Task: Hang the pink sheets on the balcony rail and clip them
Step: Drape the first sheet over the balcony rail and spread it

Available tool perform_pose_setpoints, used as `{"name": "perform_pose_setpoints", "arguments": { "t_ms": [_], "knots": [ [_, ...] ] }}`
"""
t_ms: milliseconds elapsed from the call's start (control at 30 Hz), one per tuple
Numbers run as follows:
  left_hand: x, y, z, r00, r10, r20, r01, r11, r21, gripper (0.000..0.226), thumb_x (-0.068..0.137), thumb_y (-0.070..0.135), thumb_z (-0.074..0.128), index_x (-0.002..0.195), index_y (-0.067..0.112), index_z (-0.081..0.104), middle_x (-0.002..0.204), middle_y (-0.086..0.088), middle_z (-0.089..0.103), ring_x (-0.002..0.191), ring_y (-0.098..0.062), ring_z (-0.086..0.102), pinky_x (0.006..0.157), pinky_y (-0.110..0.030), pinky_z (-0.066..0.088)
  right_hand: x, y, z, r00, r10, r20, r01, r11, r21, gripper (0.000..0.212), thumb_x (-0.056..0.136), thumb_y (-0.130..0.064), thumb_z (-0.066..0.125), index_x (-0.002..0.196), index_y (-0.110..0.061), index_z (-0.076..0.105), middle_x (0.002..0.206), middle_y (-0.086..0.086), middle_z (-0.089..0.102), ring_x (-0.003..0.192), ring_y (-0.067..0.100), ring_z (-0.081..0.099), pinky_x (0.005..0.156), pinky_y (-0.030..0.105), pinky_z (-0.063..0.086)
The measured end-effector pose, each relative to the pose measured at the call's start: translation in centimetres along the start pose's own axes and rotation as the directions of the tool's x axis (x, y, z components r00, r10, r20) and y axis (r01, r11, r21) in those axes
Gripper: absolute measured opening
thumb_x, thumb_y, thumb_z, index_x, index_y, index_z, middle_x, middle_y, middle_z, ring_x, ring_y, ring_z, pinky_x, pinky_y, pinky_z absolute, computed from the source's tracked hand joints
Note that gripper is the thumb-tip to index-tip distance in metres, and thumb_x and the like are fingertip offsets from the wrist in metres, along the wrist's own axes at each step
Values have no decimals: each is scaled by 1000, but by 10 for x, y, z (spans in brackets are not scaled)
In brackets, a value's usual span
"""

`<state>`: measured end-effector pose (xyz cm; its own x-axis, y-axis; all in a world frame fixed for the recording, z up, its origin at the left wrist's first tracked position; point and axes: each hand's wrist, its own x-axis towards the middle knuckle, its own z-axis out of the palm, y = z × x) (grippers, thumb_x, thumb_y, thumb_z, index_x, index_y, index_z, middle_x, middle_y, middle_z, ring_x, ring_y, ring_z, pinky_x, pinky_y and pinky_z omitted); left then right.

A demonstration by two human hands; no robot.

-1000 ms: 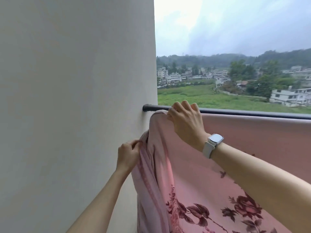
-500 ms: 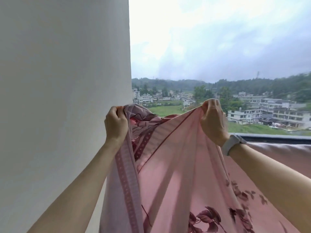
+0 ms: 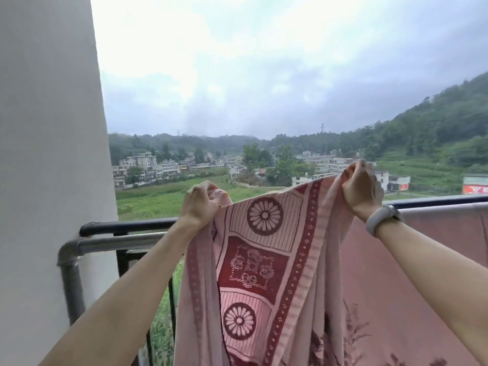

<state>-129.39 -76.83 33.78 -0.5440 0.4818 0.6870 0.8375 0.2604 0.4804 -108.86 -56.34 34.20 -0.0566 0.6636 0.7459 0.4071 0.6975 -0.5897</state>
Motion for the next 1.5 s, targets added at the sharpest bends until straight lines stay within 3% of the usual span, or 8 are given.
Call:
{"name": "perform_pose_setpoints", "arguments": {
  "t_ms": [233, 367, 500, 767, 900, 1100, 1367, 1500],
  "knots": [
    [-13, -3, 8, 992, -124, 16, 118, 971, 208, 24, 86, 33, 59, 82, 13, 73, 89, -7, 67, 80, -20, 57, 68, -29, 43, -11, -18, 10, 952, -202, 229, 224, 972, -76, 36, 80, -2, 44, 112, -13, 57, 123, 7, 53, 113, 25, 47, 99, 41, 30],
    [-13, -27, -12, 910, -415, 16, 404, 876, -265, 31, 84, 28, 64, 74, -1, 69, 71, -15, 63, 62, -23, 54, 60, -31, 42, -51, -79, 29, 777, -554, 299, 509, 833, 218, 33, 86, -8, 46, 116, -15, 58, 118, 1, 61, 107, 15, 52, 97, 35, 38],
    [-14, -42, -29, 845, -534, 27, 471, 718, -513, 26, 87, 24, 60, 65, 9, 63, 66, -9, 58, 61, -23, 52, 59, -33, 45, -99, -99, 72, 542, -658, 522, 681, 708, 185, 41, 92, -35, 45, 129, -16, 46, 126, 3, 55, 113, 20, 51, 94, 35, 40],
    [-41, -89, -64, 945, -207, -254, 270, 931, 246, 25, 85, 25, 62, 104, 10, 61, 110, -14, 56, 100, -33, 55, 81, -37, 40, -123, -108, 98, 709, -606, 360, 598, 788, 146, 21, 88, -16, 49, 103, -14, 63, 101, 0, 64, 96, 19, 55, 84, 30, 36],
    [-66, -95, -56, 974, 17, -225, 49, 958, 282, 32, 81, 39, 63, 86, 8, 68, 90, -10, 63, 88, -24, 53, 73, -29, 38, -150, -136, 110, 652, -679, 336, 641, 731, 234, 31, 89, -21, 49, 118, -16, 56, 109, 0, 62, 102, 17, 54, 88, 31, 37],
    [-76, -103, -51, 947, 109, -301, -3, 943, 333, 29, 80, 34, 65, 85, 5, 65, 89, -9, 62, 88, -21, 53, 76, -24, 38, -167, -147, 136, 699, -653, 290, 606, 757, 243, 17, 87, -28, 58, 93, -15, 66, 98, -1, 61, 91, 19, 54, 79, 32, 38],
    [-64, -97, -59, 974, 19, -224, 77, 907, 413, 20, 85, 24, 56, 91, 7, 64, 98, -10, 63, 96, -25, 52, 81, -33, 40, -165, -151, 137, 752, -625, 209, 592, 780, 204, 6, 87, -11, 55, 83, -10, 60, 86, 1, 59, 82, 19, 52, 73, 26, 30],
    [-48, -97, -78, 973, -216, -81, 216, 976, 0, 12, 84, 21, 62, 85, 10, 66, 79, -2, 65, 75, -17, 59, 64, -24, 43, -151, -150, 132, 784, -593, 183, 554, 802, 224, 4, 87, -6, 54, 85, -7, 58, 87, 5, 58, 82, 19, 50, 75, 26, 35]
  ]
}}
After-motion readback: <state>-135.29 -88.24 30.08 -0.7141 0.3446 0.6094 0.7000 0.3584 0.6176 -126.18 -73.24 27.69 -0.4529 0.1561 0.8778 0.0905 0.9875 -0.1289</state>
